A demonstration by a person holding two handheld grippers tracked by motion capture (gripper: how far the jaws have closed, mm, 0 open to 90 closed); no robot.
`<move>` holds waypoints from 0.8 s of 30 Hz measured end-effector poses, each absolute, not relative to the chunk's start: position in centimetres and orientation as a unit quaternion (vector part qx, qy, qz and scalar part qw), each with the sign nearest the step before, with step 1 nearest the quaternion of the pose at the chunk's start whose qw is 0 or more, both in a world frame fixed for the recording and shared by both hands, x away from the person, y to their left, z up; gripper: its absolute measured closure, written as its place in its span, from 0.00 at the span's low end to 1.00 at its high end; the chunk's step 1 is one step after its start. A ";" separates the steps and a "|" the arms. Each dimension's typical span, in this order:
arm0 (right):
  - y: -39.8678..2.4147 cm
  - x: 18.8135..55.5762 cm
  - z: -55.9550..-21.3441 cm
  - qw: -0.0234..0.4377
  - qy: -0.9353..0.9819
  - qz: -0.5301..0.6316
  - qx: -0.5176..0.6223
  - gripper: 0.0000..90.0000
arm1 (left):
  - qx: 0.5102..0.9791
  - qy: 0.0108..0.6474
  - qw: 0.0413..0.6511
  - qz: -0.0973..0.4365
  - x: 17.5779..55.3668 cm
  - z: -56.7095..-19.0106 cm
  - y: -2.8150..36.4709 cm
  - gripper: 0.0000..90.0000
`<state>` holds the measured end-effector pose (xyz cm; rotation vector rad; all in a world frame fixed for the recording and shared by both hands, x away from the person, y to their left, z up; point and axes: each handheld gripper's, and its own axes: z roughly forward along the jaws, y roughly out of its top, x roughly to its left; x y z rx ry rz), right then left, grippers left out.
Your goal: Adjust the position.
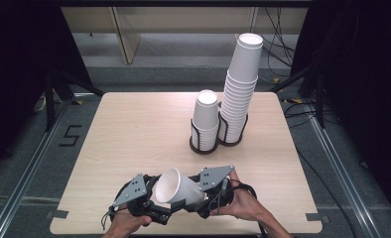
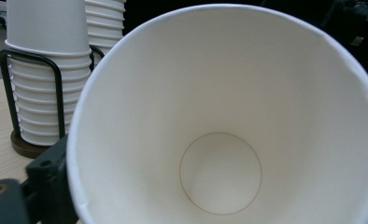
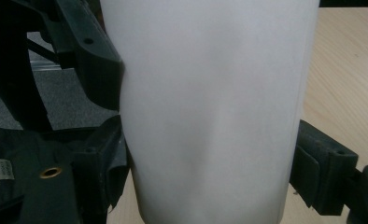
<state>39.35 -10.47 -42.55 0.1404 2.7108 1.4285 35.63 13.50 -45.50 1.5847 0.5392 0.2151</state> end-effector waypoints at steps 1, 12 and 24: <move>-10.5 39.3 -42.6 0.035 0.883 0.466 0.046 0.25 | 0.702 0.238 0.665 0.096 35.6 -45.5 13.5 0.05; -10.2 39.4 -43.4 0.015 0.880 0.472 0.058 0.24 | 0.700 0.223 0.674 0.082 35.7 -45.5 13.7 0.15; -11.7 40.0 -44.1 0.006 0.877 0.470 0.099 0.18 | 0.699 0.244 0.664 0.106 36.0 -45.1 14.3 0.17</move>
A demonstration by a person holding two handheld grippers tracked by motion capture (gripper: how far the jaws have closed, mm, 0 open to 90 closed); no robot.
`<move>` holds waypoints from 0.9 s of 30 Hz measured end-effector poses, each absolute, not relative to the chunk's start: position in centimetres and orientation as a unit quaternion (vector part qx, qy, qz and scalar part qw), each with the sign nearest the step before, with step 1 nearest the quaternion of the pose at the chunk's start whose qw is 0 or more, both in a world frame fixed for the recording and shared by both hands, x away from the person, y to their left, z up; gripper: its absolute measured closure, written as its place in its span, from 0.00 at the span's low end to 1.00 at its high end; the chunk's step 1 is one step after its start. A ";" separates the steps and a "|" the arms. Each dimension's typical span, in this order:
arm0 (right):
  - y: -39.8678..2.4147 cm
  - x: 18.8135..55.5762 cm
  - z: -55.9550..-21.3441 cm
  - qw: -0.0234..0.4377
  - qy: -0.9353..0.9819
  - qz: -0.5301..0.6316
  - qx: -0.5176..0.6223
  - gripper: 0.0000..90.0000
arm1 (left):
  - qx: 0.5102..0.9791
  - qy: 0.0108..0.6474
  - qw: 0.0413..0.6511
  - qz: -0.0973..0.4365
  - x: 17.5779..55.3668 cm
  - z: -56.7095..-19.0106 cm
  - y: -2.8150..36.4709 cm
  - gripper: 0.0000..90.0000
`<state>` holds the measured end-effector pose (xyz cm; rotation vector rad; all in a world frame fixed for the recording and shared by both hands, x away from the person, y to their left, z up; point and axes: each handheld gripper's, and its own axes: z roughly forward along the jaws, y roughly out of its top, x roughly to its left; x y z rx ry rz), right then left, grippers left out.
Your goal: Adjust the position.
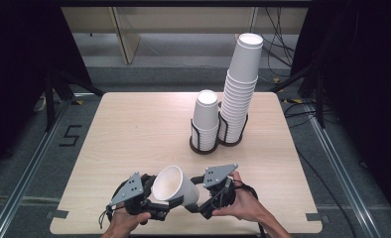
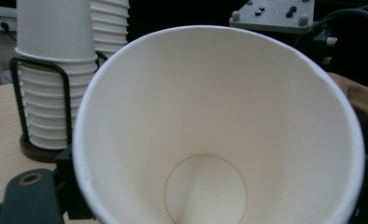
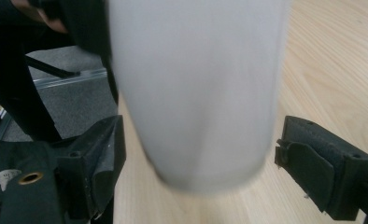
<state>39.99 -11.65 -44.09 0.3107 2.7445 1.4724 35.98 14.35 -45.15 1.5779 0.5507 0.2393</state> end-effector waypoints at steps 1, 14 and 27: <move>-11.9 40.1 -44.2 0.011 0.876 0.471 0.103 0.18 | 0.699 0.250 0.661 0.109 36.0 -45.1 14.4 0.17; -14.3 40.5 -44.6 0.038 0.877 0.458 0.142 0.20 | 0.735 0.285 0.587 0.184 37.0 -45.7 14.7 0.16; -15.9 40.5 -44.9 0.060 0.874 0.452 0.170 0.21 | 0.741 0.352 0.525 0.226 40.4 -45.5 16.5 0.16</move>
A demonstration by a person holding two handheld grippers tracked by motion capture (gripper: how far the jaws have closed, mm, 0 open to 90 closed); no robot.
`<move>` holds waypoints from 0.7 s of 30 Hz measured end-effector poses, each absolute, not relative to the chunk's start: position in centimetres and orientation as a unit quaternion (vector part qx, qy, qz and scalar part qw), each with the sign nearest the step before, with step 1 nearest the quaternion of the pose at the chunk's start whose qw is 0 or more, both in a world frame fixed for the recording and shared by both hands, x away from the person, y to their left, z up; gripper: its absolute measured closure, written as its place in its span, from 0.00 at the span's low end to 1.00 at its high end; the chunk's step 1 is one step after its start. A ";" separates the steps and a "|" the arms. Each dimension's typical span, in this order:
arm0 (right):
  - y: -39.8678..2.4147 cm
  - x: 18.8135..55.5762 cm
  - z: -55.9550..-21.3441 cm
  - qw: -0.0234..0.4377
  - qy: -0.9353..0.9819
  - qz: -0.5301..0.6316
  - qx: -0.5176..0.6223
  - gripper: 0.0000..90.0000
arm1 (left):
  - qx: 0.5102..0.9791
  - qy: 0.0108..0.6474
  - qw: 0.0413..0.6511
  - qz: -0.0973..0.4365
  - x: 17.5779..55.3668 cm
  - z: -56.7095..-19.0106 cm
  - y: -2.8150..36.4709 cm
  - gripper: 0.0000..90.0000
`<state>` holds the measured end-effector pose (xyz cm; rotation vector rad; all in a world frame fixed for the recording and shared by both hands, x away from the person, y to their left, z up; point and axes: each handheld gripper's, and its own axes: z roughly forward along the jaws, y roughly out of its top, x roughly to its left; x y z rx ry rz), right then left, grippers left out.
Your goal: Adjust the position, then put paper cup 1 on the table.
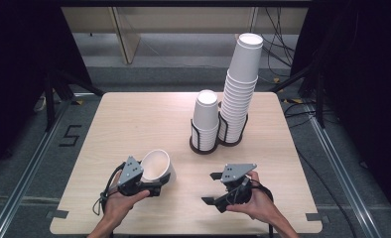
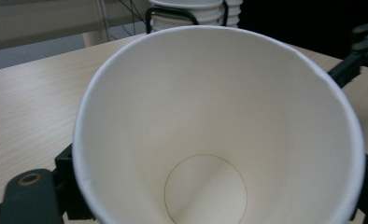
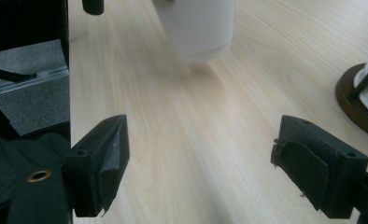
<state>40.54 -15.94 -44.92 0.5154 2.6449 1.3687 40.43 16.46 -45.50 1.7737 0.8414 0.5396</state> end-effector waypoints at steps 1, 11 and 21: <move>-16.1 40.5 -44.9 0.059 0.875 0.448 0.174 0.21 | 0.740 0.354 0.524 0.227 40.9 -45.5 16.6 0.16; -17.2 40.4 -45.4 0.064 0.874 0.442 0.190 0.21 | 0.737 0.380 0.501 0.248 43.2 -45.2 17.6 0.16; -17.7 40.3 -45.6 0.059 0.875 0.437 0.199 0.21 | 0.727 0.404 0.492 0.257 45.4 -44.9 18.7 0.16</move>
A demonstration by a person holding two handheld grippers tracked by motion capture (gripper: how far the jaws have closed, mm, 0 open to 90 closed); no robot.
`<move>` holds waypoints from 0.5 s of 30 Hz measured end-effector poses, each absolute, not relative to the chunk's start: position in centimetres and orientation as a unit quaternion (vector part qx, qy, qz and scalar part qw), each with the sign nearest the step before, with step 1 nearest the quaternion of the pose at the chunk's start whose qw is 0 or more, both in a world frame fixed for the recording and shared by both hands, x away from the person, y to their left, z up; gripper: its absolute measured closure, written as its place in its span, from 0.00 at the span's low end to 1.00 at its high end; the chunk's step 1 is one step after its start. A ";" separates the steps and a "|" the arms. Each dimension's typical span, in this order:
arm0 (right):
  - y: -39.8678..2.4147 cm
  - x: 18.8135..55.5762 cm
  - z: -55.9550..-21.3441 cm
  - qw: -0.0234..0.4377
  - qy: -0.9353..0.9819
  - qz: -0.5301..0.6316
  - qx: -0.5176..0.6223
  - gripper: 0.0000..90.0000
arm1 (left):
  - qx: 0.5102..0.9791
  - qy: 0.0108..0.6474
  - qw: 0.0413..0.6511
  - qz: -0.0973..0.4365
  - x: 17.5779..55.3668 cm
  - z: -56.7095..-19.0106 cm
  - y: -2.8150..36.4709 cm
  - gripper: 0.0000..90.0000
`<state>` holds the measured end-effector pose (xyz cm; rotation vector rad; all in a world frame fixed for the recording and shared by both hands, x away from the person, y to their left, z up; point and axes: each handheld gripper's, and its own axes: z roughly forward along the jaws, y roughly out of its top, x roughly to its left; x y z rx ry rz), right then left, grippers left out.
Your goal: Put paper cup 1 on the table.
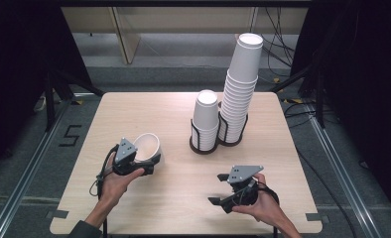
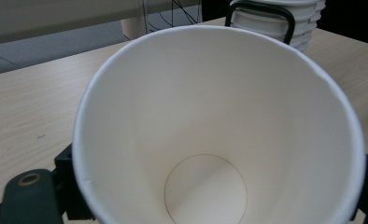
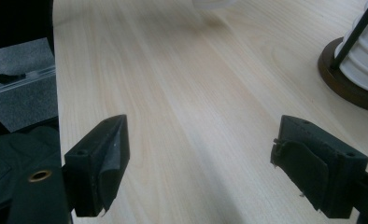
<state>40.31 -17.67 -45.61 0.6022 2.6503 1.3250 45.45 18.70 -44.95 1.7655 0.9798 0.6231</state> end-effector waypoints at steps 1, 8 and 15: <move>-17.7 40.3 -45.6 0.064 0.874 0.439 0.199 0.21 | 0.727 0.406 0.491 0.258 45.8 -44.9 18.8 0.16; -18.3 40.5 -45.6 0.069 0.871 0.436 0.215 0.21 | 0.720 0.425 0.480 0.264 48.8 -44.8 19.2 0.16; -18.7 40.7 -45.6 0.069 0.870 0.438 0.217 0.21 | 0.716 0.449 0.457 0.275 51.4 -45.2 19.4 0.16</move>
